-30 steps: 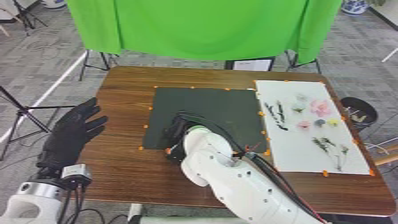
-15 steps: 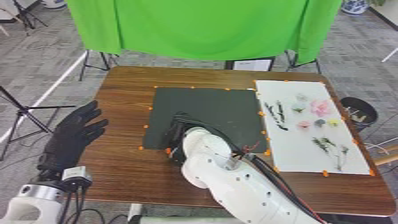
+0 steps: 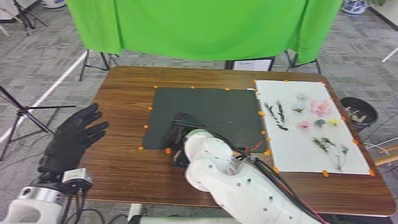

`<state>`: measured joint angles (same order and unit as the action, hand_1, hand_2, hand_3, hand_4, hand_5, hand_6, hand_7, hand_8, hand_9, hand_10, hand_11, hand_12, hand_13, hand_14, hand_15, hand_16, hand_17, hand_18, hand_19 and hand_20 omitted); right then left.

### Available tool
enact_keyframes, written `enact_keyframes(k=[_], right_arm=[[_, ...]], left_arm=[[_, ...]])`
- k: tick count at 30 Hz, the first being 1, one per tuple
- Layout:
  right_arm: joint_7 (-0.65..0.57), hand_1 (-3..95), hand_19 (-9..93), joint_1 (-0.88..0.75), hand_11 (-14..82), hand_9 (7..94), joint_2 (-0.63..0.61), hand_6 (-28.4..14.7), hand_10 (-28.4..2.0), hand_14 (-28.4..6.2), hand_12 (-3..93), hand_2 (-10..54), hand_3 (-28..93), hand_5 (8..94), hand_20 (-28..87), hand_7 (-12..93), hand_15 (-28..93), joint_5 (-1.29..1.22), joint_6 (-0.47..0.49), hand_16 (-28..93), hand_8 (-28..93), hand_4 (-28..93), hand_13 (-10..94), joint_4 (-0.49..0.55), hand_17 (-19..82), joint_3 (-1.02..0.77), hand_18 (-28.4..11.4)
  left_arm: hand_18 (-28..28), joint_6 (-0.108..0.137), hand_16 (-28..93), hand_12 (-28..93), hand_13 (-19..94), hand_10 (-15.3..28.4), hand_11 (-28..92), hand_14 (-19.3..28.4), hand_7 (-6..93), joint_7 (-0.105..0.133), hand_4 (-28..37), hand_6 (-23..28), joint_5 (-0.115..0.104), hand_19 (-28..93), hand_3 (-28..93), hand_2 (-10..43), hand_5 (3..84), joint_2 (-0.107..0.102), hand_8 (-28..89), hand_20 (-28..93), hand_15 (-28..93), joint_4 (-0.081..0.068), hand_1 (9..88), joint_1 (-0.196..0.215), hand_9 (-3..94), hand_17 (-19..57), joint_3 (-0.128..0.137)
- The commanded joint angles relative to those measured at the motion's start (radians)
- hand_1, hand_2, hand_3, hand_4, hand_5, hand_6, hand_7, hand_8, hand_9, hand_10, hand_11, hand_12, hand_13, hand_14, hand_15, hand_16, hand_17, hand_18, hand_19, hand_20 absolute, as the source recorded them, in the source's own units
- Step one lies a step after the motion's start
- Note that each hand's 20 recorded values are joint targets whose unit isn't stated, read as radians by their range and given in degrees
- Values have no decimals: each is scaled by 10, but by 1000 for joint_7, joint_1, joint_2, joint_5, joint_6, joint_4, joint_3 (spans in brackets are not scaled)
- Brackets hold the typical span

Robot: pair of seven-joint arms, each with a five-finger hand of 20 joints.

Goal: Arrange flowers

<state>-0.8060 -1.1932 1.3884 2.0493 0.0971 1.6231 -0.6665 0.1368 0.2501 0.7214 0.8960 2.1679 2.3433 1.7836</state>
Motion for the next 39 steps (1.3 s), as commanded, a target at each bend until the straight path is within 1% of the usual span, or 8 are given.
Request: enact_keyframes(k=[1, 5, 12, 17, 19, 23, 35, 39], right_arm=[[57, 725, 932, -14, 699, 760, -39, -5, -79, -82, 604, -87, -283, 608, 728, 522, 882, 138, 25, 417, 163, 681, 755, 20, 466, 19, -217], [107, 718, 932, -19, 700, 754, -58, -11, -83, -85, 603, -83, -283, 592, 724, 521, 882, 255, 4, 417, 161, 687, 744, 71, 457, 33, -220], [139, 684, 932, -37, 692, 740, -57, -25, -91, -92, 609, -83, -283, 584, 713, 483, 881, 187, 73, 419, 148, 723, 726, 143, 437, 4, -224], [206, 650, 932, -46, 687, 729, -66, -39, -96, -98, 610, -34, -280, 595, 702, 432, 880, 207, 38, 418, 141, 791, 714, 127, 419, 3, -226], [240, 677, 932, -50, 648, 716, -75, -43, -98, -106, 678, -15, -281, 592, 688, 388, 881, 192, 51, 413, 138, 849, 690, 121, 390, -6, -226], [246, 741, 931, -57, 592, 629, -86, -40, -115, -127, 736, -38, -282, 549, 620, 326, 888, 233, 29, 400, -101, 861, 612, 105, 315, -5, -226], [235, 707, 932, -38, 599, 573, -102, -67, -135, -136, 725, -57, -283, 519, 590, 284, 894, 309, 21, 385, -106, 925, 590, 85, 305, -14, -228], [251, 725, 932, -28, 594, 573, -101, -68, -134, -136, 728, -53, -283, 523, 589, 279, 893, 331, 19, 388, -106, 859, 589, 44, 305, -10, -229]], left_arm=[[254, -4, 13, 199, 200, 117, 192, 174, 221, -3, -232, 32, 4, 427, 680, -44, 292, 17, -105, 73, 323, 2, 278, 20, 229, -98, 2], [253, -4, 14, 201, 201, 117, 193, 176, 223, -4, -237, 32, 4, 428, 685, -46, 294, 24, -106, 72, 325, 4, 275, 25, 231, -98, 8], [247, -8, 13, 202, 198, 118, 193, 173, 226, -5, -245, 30, 3, 425, 700, -55, 299, 25, -107, 69, 324, 2, 269, 21, 232, -96, 7], [243, -11, 13, 201, 196, 116, 192, 171, 228, -8, -253, 30, 2, 421, 710, -59, 300, 25, -109, 70, 326, -2, 267, 17, 231, -95, 2], [243, -12, 13, 201, 196, 116, 193, 171, 228, -9, -254, 30, 3, 420, 710, -59, 299, 26, -109, 71, 326, -3, 267, 19, 231, -95, 3], [241, -15, 11, 199, 194, 112, 192, 168, 222, -13, -254, 29, 2, 419, 712, -60, 299, 25, -110, 74, 322, -3, 266, 19, 228, -93, 4], [236, -12, 10, 194, 191, 110, 189, 161, 213, -11, -249, 29, 3, 412, 717, -61, 296, 32, -107, 80, 310, -6, 266, 21, 224, -90, 2], [234, -12, 11, 193, 190, 108, 189, 160, 212, -12, -248, 28, 4, 408, 715, -60, 294, 34, -106, 82, 308, -6, 268, 23, 221, -89, 1]])
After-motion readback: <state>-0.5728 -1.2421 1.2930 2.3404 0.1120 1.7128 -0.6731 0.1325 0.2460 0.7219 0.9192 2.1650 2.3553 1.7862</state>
